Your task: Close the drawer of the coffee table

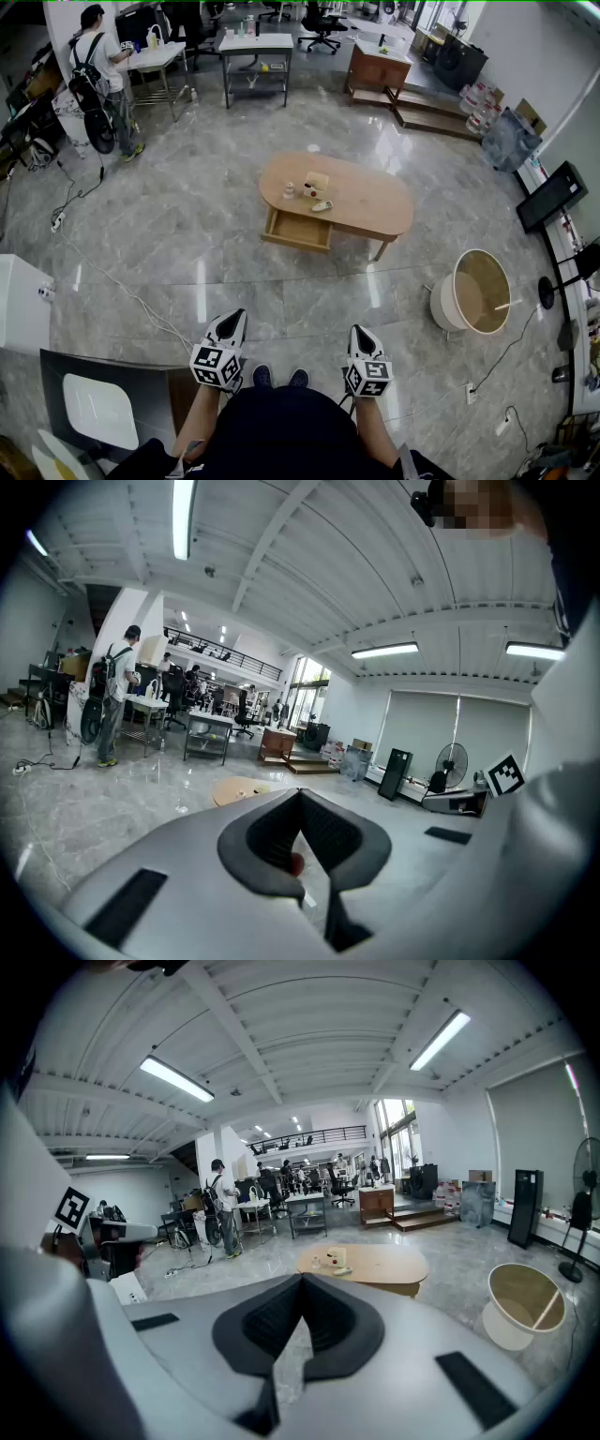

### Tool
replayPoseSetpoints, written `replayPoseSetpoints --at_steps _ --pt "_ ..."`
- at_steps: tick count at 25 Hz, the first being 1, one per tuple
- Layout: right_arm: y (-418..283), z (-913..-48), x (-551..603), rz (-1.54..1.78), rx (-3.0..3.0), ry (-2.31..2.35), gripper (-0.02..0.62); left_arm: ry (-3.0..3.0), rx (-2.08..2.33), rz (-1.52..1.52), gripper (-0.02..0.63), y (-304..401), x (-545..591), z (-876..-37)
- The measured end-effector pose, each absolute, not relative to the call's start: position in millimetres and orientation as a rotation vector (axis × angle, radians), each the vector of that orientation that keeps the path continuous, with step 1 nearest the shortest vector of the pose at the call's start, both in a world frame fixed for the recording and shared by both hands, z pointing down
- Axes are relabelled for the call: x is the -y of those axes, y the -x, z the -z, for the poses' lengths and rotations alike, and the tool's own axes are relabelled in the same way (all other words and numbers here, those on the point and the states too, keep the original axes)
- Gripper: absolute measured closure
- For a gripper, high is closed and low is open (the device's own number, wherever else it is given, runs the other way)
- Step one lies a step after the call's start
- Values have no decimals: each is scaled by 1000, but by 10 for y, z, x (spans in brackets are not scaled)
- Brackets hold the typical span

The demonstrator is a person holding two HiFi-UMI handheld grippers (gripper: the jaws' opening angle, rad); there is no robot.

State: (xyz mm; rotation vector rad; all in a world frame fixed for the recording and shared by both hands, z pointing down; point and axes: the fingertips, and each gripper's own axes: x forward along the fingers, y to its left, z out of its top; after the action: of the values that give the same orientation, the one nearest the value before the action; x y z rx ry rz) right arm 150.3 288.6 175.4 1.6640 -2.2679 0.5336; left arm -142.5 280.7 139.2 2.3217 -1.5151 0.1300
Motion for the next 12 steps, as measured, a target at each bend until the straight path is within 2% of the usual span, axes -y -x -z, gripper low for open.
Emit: replayPoseSetpoints --at_steps 12 --pt "-1478 -1671 -2926 -537 2292 -1659 569 -2304 1516 -122 581 1426 -2850 -1408"
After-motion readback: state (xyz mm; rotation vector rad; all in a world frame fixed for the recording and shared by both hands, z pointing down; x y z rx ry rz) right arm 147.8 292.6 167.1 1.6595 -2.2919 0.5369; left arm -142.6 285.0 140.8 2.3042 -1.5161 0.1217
